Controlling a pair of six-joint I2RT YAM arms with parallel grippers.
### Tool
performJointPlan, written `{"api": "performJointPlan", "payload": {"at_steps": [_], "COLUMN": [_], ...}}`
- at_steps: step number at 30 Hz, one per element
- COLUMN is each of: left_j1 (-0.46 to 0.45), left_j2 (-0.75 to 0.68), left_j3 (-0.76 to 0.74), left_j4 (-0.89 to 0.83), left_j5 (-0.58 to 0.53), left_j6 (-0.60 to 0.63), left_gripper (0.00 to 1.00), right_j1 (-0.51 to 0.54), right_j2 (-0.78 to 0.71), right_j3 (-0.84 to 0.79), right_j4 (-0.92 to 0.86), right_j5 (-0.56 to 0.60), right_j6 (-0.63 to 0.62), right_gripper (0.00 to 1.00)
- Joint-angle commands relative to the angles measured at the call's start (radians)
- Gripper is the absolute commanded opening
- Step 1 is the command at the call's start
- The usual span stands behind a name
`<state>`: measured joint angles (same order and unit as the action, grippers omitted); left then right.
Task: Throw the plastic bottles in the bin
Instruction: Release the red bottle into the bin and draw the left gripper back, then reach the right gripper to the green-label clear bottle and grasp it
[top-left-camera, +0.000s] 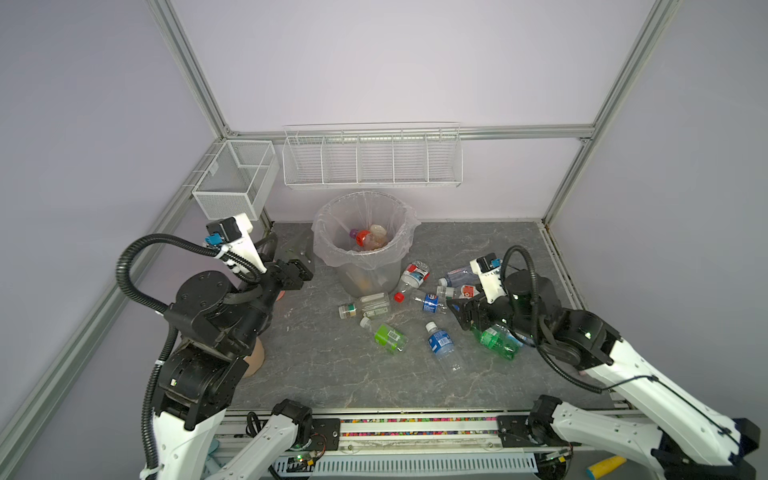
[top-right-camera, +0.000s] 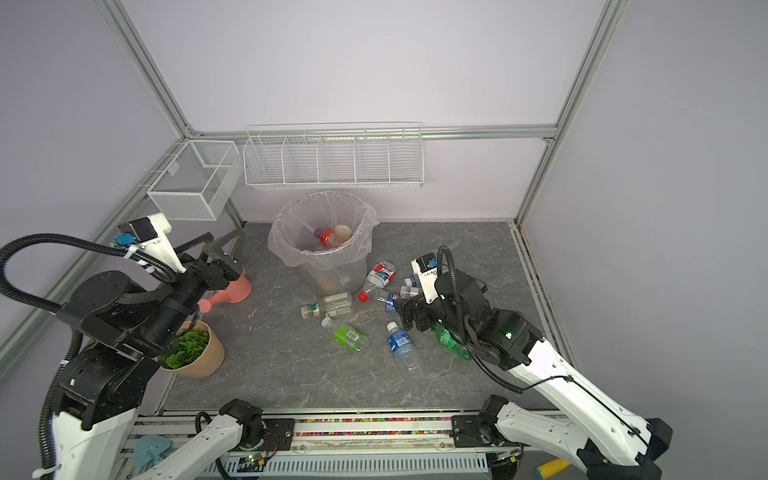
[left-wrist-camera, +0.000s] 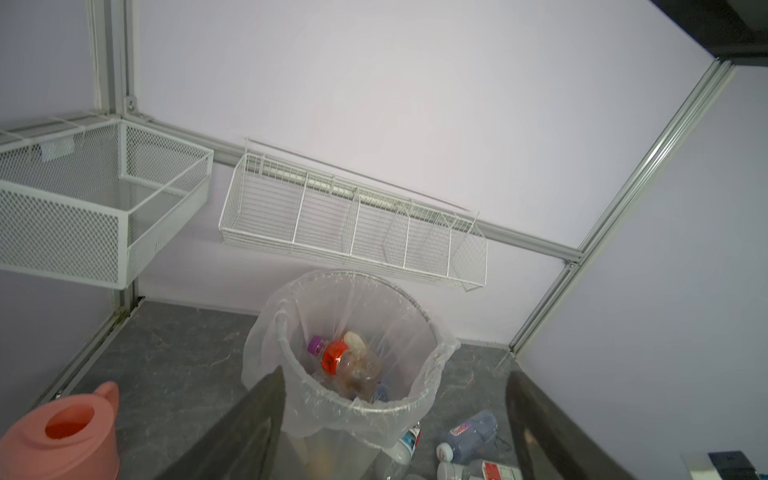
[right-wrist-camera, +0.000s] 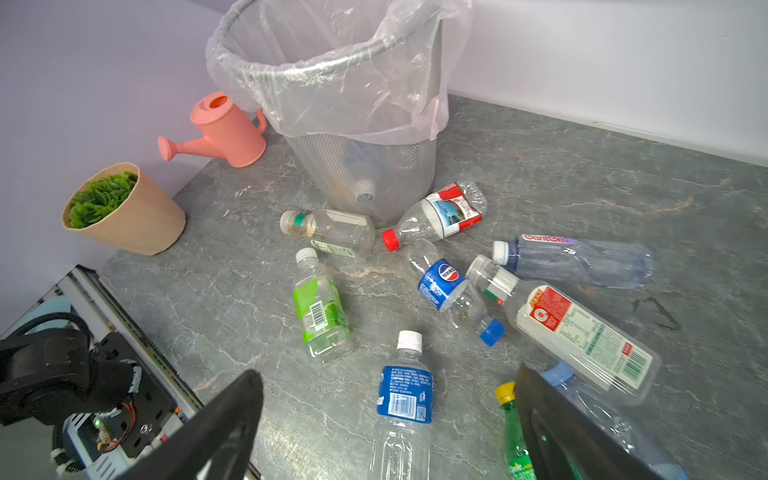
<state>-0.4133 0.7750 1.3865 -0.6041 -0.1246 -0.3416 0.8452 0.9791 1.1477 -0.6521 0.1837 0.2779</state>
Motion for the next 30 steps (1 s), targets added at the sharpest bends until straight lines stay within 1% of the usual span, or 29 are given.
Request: {"api": "performJointPlan", "payload": {"at_steps": [1, 3, 5, 11, 14, 20, 23, 30], "left_j1": [0.002, 0.002, 0.002, 0.002, 0.001, 0.003, 0.003, 0.003], "left_j2": [-0.069, -0.116, -0.169, -0.314, -0.386, -0.474, -0.489, -0.509], "left_j3": [-0.08, -0.159, -0.248, -0.419, -0.475, -0.536, -0.54, -0.531], "left_j4": [-0.07, -0.075, -0.087, -0.222, -0.282, -0.336, -0.348, -0.375], "left_j5": [0.012, 0.039, 0.064, 0.086, 0.095, 0.126, 0.135, 0.148], "left_j6": [-0.055, -0.092, -0.126, -0.195, -0.223, -0.277, -0.29, -0.292], "left_gripper": [0.79, 0.78, 0.77, 0.74, 0.74, 0.71, 0.71, 0.7], "right_j1": [0.022, 0.036, 0.044, 0.088, 0.11, 0.141, 0.16, 0.22], "right_j2": [0.081, 0.135, 0.198, 0.394, 0.5, 0.721, 0.831, 1.003], "right_j3": [0.048, 0.066, 0.083, 0.142, 0.177, 0.24, 0.282, 0.354], "right_j4": [0.027, 0.03, 0.037, 0.044, 0.042, 0.063, 0.048, 0.027], "right_j5": [-0.062, -0.058, -0.084, -0.156, -0.2, -0.298, -0.285, -0.162], "right_j6": [-0.036, -0.043, -0.051, -0.077, -0.087, -0.08, -0.072, -0.062], "right_gripper": [0.95, 0.94, 0.93, 0.93, 0.93, 0.97, 1.0, 1.0]}}
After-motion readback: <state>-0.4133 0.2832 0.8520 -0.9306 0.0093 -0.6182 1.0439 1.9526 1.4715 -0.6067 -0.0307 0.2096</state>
